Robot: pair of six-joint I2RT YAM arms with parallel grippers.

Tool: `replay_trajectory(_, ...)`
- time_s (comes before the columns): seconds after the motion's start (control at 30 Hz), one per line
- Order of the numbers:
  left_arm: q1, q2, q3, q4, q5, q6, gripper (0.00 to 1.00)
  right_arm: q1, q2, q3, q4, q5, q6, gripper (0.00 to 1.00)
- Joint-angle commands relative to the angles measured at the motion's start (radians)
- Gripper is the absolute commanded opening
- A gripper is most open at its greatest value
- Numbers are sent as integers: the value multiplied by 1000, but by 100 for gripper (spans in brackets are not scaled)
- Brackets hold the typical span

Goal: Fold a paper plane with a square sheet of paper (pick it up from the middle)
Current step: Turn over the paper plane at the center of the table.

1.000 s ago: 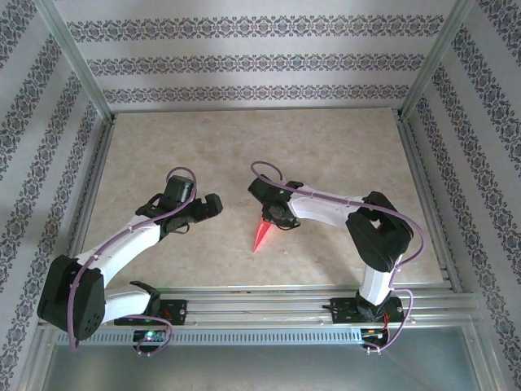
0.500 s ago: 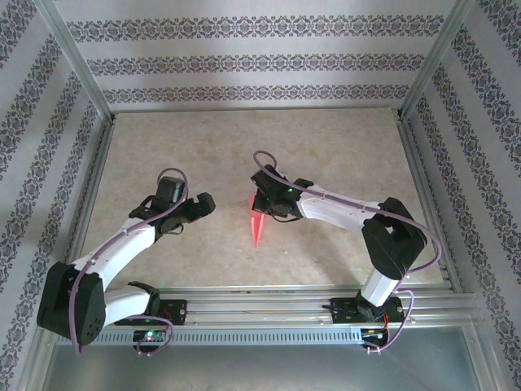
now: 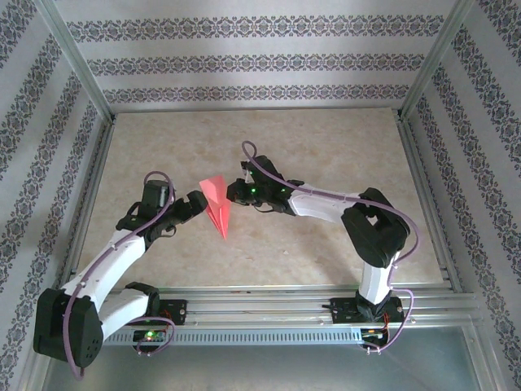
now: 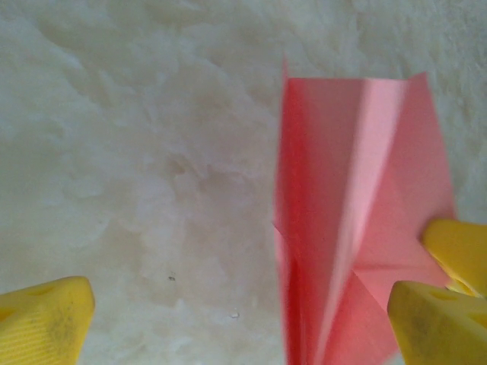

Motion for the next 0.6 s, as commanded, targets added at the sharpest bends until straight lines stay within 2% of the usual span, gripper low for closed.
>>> replay_trajectory(0.0, 2, 39, 3, 53, 77, -10, 97, -31, 40, -55, 135, -57, 33, 0)
replay_trajectory(0.3, -56, 127, 28, 133, 133, -53, 86, -80, 41, -200, 204, -49, 57, 0)
replay_trajectory(0.57, -146, 234, 67, 234, 172, -97, 59, -101, 25, -244, 206, -50, 53, 4)
